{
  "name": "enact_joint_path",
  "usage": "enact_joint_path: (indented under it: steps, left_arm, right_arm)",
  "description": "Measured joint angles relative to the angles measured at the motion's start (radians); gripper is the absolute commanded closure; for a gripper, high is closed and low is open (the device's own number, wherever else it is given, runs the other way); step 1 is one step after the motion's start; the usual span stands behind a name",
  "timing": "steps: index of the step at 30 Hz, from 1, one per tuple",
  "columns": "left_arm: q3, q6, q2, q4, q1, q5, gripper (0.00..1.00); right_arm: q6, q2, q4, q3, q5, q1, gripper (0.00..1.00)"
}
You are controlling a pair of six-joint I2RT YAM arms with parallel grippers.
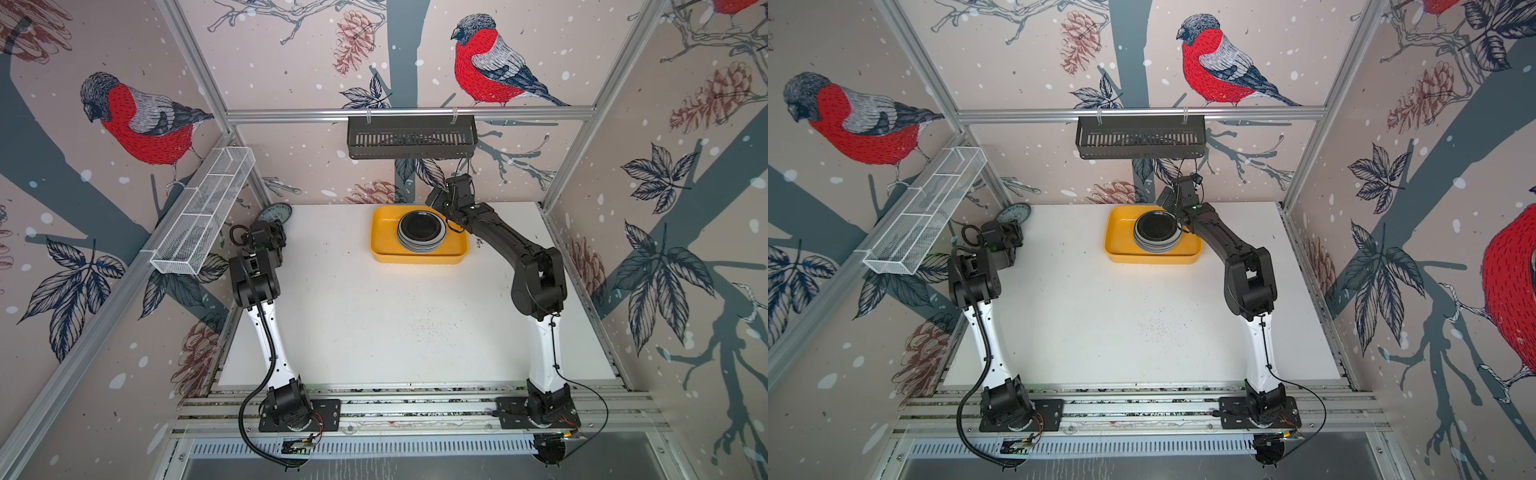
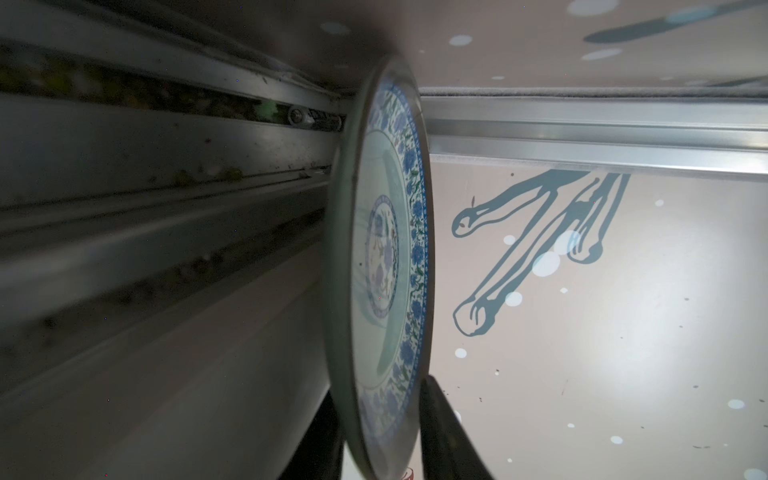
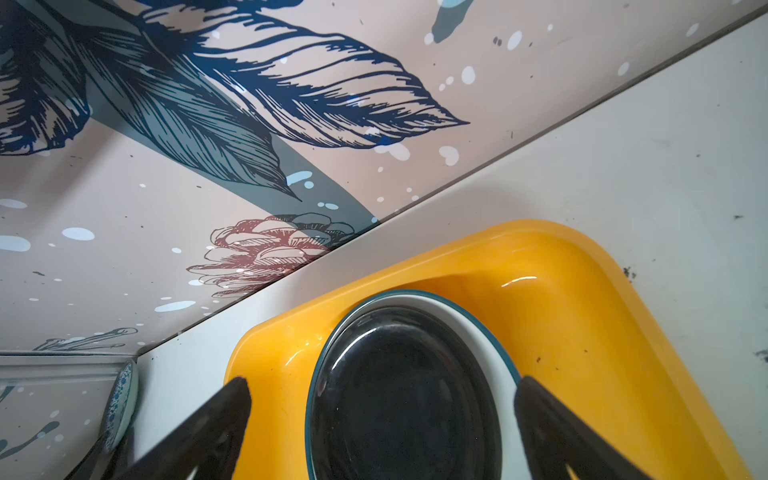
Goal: Place the plates into the plastic bin on the countertop
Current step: 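Lift the blue-and-white plate upright with the left gripper toward the right gripper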
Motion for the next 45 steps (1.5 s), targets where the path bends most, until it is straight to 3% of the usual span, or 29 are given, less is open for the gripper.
enact_joint_path:
  steps: [5, 11, 27, 34, 45]
  left_arm:
    - [-0.018, -0.002, -0.004, 0.018, -0.006, -0.004, 0.90]
    - [-0.094, -0.003, -0.044, 0.047, -0.012, -0.003, 0.97]
    - [-0.524, 0.010, -0.308, 0.098, -0.056, 0.130, 1.00]
    - [-0.661, 0.105, -0.488, 0.025, -0.119, 0.237, 1.00]
    - [-0.614, 0.411, -0.678, -0.303, -0.235, 0.383, 1.00]
  right_arm:
    - [0.003, -0.026, -0.002, -0.031, 0.016, 0.000, 0.00]
    - [0.006, -0.045, 0.000, -0.056, 0.024, 0.008, 0.00]
    - [-0.005, -0.267, 0.153, -0.372, 0.017, 0.049, 0.00]
    - [-0.051, -0.275, 0.184, -0.387, -0.048, 0.048, 0.00]
    - [-0.167, -0.146, 0.229, -0.249, -0.322, 0.115, 0.00]
